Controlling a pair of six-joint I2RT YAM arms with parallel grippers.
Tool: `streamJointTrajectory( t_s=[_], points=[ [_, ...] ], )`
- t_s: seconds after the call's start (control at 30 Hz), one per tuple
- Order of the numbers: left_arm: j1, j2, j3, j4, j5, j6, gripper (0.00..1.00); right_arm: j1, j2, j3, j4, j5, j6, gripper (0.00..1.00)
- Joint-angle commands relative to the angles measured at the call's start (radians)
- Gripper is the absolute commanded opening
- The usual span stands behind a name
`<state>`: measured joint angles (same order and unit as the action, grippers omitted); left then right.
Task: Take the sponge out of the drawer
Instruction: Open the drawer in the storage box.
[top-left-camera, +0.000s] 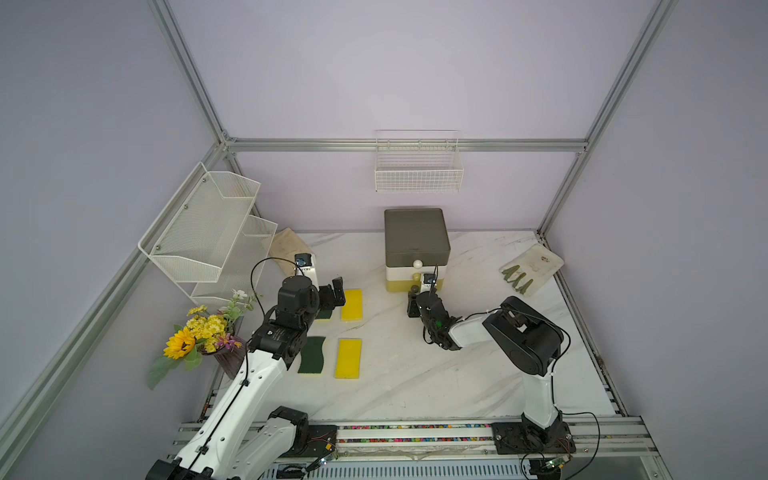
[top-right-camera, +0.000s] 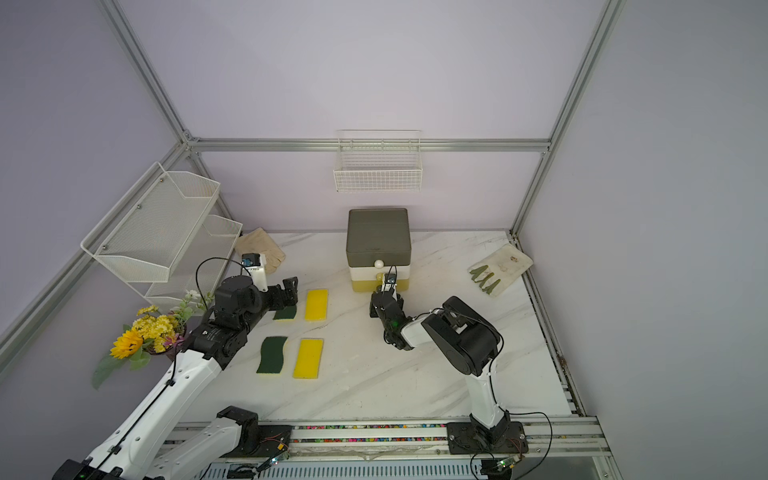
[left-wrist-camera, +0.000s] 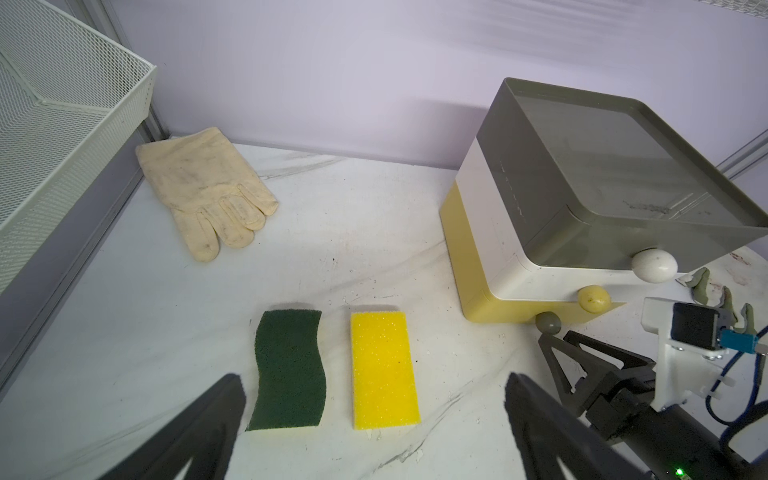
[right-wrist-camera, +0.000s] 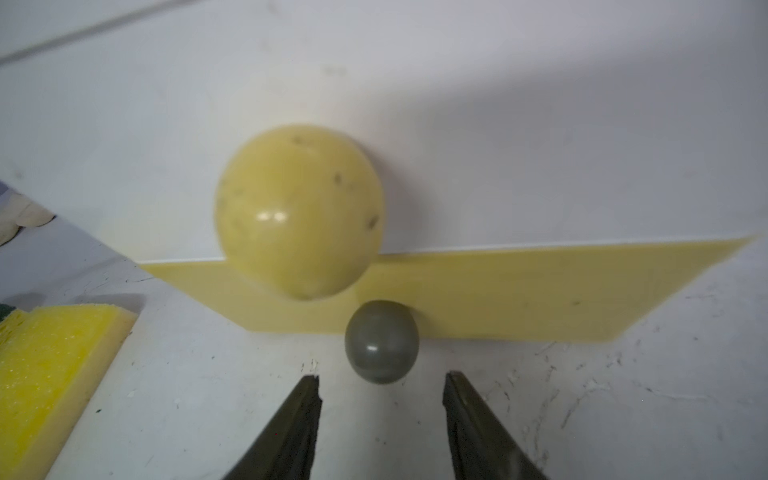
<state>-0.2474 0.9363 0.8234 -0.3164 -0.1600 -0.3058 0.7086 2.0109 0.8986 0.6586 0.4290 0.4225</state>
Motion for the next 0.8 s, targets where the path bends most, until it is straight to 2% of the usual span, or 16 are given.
streamJointTrajectory(
  t_s=[0.0, 0.57, 0.77],
  points=[
    [0.013, -0.010, 0.031, 0.021, 0.021, -0.021, 1.00, -0.003, 0.027, 0.037, -0.014, 0.014, 0.004, 0.51],
    [0.025, -0.004, 0.030, 0.024, 0.031, -0.027, 1.00, -0.004, 0.091, 0.117, -0.047, 0.059, 0.022, 0.40],
    [0.028, -0.002, 0.029, 0.025, 0.036, -0.027, 1.00, -0.003, 0.114, 0.149, -0.057, 0.068, 0.027, 0.39]
  ],
)
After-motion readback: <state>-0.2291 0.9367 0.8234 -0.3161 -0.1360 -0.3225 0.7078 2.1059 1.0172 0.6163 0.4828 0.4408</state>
